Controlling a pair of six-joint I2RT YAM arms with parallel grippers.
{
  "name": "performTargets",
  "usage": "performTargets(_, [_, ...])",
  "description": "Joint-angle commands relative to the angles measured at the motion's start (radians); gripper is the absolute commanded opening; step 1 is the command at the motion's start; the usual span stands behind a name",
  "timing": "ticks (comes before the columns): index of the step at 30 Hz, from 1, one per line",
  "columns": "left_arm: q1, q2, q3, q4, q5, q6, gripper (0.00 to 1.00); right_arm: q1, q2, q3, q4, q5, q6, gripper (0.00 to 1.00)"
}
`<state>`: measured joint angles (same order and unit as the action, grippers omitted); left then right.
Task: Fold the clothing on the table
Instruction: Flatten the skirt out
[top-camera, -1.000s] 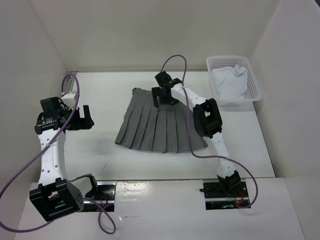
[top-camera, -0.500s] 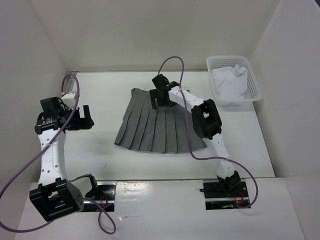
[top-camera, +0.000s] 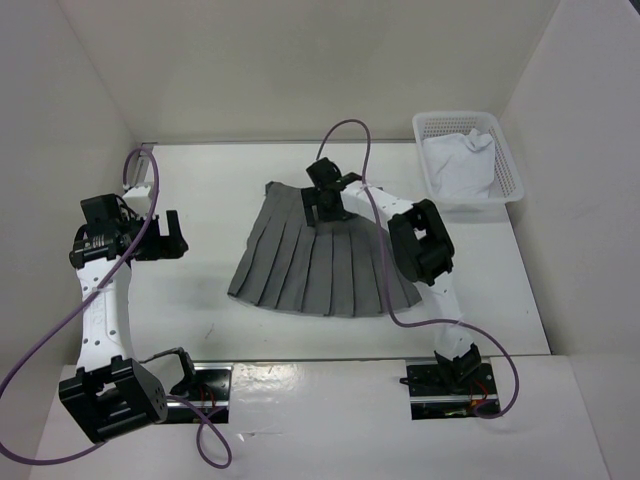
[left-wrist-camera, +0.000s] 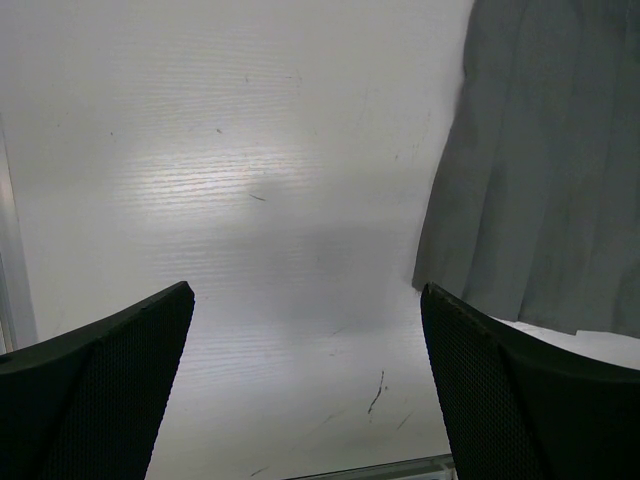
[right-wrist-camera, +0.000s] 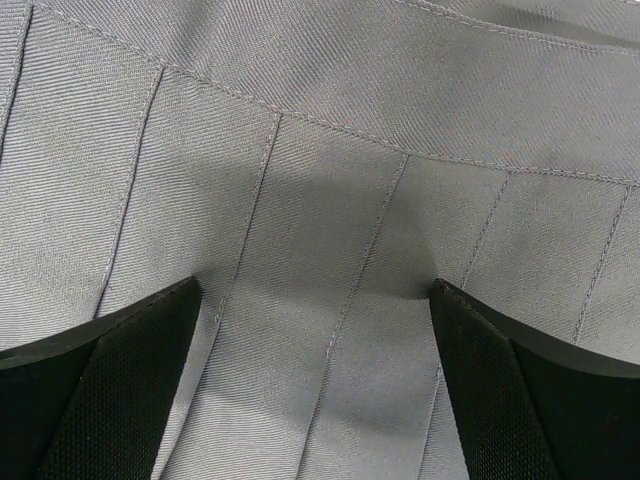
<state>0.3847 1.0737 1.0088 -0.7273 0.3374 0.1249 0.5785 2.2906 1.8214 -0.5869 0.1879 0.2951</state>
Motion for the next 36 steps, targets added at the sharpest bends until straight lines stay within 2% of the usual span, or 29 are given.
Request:
performTargets(1, [0.006, 0.0, 0.014, 0.028, 0.006, -0.013, 1.0, 0.052, 0.015, -0.083, -0.087, -0.03, -0.008, 0.99])
performTargets(8, [0.006, -0.009, 0.014, 0.028, 0.015, -0.013, 1.0, 0.113, -0.005, -0.116, -0.077, -0.041, -0.039, 0.99])
performTargets(17, [0.006, -0.009, 0.014, 0.028, 0.015, -0.013, 1.0, 0.122, -0.057, -0.204, -0.067, -0.051, -0.048, 0.99])
performTargets(36, [0.006, -0.018, 0.014, 0.028, 0.015, -0.004, 1.0, 0.123, -0.154, -0.255, -0.037, 0.01, -0.02, 0.99])
